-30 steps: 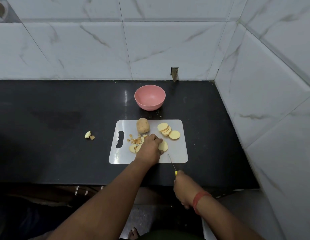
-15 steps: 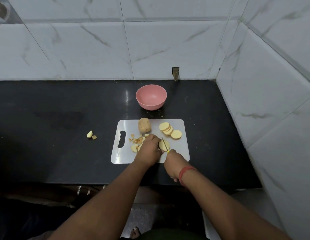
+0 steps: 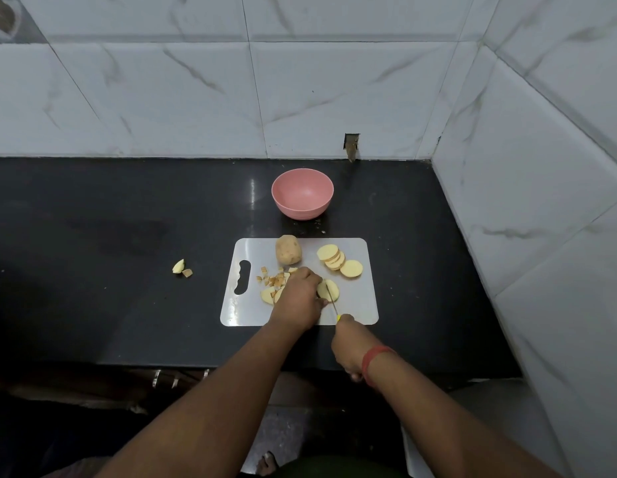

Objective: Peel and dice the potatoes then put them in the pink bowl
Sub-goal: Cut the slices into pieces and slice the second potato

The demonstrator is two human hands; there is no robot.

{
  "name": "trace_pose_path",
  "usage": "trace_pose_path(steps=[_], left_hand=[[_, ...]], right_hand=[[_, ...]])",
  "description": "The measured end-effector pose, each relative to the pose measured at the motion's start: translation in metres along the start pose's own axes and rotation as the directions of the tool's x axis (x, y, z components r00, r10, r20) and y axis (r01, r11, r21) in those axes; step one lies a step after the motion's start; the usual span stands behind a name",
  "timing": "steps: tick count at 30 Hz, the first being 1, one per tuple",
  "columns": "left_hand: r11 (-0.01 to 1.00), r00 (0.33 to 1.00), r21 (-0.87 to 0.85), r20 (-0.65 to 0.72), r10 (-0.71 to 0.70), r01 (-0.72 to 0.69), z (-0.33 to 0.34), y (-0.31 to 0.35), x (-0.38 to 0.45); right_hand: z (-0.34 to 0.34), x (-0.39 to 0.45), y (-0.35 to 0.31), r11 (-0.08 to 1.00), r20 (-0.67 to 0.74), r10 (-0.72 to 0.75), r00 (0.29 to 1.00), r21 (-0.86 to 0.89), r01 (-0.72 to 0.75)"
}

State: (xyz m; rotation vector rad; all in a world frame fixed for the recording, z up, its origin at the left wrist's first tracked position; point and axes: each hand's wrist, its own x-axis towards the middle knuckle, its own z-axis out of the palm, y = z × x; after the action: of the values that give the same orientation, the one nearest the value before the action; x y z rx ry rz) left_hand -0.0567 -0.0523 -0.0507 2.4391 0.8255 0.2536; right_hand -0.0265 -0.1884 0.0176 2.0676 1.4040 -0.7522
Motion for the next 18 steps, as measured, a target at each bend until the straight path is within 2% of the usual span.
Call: trace_pose_path(steps=[1,2,3,4,5,6,7,8,9,10,11,12,13,18], left_hand=[[1.0,1.0,0.0,-0.005,0.0,0.0,0.001,0.0,0.0],[1.0,1.0,-0.001,-0.007,-0.001,0.001,0.001,0.0,0.0],[1.0,1.0,0.0,-0.008,-0.004,0.004,0.001,0.0,0.0],[1.0,1.0,-0.001,-0.007,-0.006,0.006,0.001,0.0,0.0],[1.0,1.0,-0.003,-0.007,-0.008,0.008,0.001,-0.001,0.0],[1.0,1.0,-0.007,-0.009,-0.009,0.009,0.001,-0.001,0.0],[1.0,1.0,-0.009,-0.011,-0.009,0.009,0.002,-0.002,0.0],[1.0,1.0,-0.013,-0.015,-0.006,0.006,0.002,-0.002,-0.001],[1.0,1.0,-0.016,-0.018,-0.004,0.003,0.002,-0.002,-0.001],[1.0,1.0,-0.02,-0.02,-0.002,0.001,0.002,-0.003,-0.001],[1.0,1.0,-0.025,-0.02,0.0,-0.001,0.002,-0.004,-0.001],[0.999,1.0,-0.033,-0.017,0.005,-0.005,0.002,-0.004,-0.001],[0.999,1.0,-0.041,-0.015,0.01,-0.011,0.002,-0.005,-0.002],[0.996,1.0,-0.094,-0.022,0.008,-0.01,0.004,-0.007,-0.005]], right_hand=[[-0.004,-0.014,0.001,1.0,0.059,-0.01,0.998,0.0,0.01],[-0.006,-0.02,0.0,0.995,0.133,0.091,0.987,0.019,-0.094],[-0.007,-0.02,0.002,0.991,0.151,0.099,0.984,0.078,-0.112],[0.0,-0.017,0.008,0.984,0.237,0.112,0.965,0.111,-0.141],[0.008,-0.018,0.007,0.988,0.229,0.041,0.973,0.134,-0.073],[0.014,-0.017,0.005,0.985,0.224,0.072,0.972,0.137,-0.105],[0.025,-0.017,0.003,0.994,0.094,-0.017,0.995,0.107,0.006],[0.03,-0.02,0.007,1.0,0.091,-0.013,0.996,0.0,0.013],[0.031,-0.02,0.009,0.984,0.108,0.059,0.992,0.159,-0.076],[0.027,-0.019,0.009,0.799,0.13,0.099,0.987,0.581,-0.156],[0.028,-0.014,0.015,0.643,0.021,0.114,0.993,0.761,-0.09],[0.037,-0.007,0.02,0.648,-0.156,0.187,0.97,0.762,-0.003],[0.035,-0.003,0.023,0.58,-0.16,0.256,0.953,0.814,-0.02],[0.01,0.0,0.02,0.586,-0.139,0.253,0.957,0.81,-0.037]])
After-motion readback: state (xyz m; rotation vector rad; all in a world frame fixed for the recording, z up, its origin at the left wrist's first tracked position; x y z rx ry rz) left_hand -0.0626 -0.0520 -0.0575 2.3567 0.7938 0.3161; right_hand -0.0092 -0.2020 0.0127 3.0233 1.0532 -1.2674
